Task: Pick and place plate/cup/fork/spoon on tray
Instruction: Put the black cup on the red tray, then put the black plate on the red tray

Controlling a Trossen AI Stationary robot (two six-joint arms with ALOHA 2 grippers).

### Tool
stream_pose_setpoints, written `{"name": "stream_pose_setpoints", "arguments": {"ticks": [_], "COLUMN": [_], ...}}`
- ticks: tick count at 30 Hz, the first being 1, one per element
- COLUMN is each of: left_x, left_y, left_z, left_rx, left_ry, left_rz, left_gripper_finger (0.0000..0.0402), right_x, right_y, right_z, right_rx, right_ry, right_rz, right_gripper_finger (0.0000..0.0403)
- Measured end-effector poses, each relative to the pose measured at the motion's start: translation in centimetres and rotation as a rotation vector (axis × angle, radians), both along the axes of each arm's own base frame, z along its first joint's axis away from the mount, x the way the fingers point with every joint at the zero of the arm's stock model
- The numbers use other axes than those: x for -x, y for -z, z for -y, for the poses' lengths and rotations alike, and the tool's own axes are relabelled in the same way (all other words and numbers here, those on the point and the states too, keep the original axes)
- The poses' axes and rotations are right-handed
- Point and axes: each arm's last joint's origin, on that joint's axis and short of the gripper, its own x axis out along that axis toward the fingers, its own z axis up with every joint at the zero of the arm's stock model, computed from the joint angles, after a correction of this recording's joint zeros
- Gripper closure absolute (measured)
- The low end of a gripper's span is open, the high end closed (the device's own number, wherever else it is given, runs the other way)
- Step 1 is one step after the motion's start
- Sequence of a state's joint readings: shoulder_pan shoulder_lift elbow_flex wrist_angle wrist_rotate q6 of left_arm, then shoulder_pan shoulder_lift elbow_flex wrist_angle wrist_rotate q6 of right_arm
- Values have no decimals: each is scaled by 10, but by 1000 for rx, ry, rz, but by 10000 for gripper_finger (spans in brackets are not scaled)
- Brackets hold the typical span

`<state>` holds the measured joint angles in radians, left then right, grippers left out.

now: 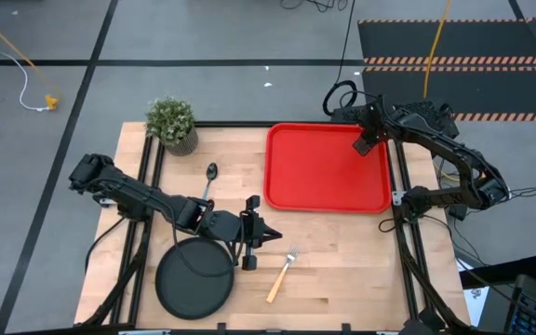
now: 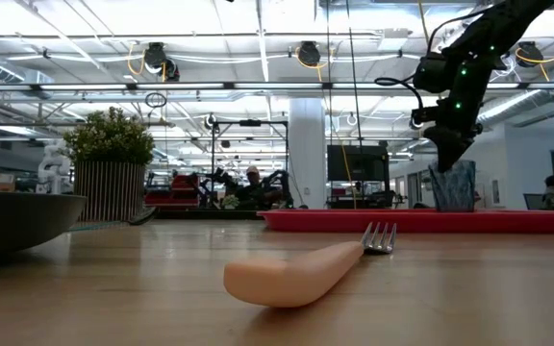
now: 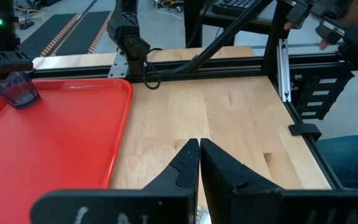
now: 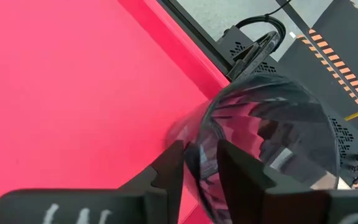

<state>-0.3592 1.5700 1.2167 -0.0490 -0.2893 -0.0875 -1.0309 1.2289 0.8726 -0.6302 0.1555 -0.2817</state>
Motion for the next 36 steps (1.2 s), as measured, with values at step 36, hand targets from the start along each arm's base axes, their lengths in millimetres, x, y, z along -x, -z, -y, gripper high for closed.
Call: {"name": "stream_pose_setpoints", "arguments": {"ticks": [36], "left_x": [2], "left_y": [4], "left_z": [-5], "left_rx": [-19], "left_ry": [-139], "left_rz": [-34], "left_gripper_finger": [382], "right_x": [-23], "right_y": [-75], "right_z": [-140], "right_rx": [133], "right_ry": [-610], "right_rz": [658], "right_gripper_finger": [171]}}
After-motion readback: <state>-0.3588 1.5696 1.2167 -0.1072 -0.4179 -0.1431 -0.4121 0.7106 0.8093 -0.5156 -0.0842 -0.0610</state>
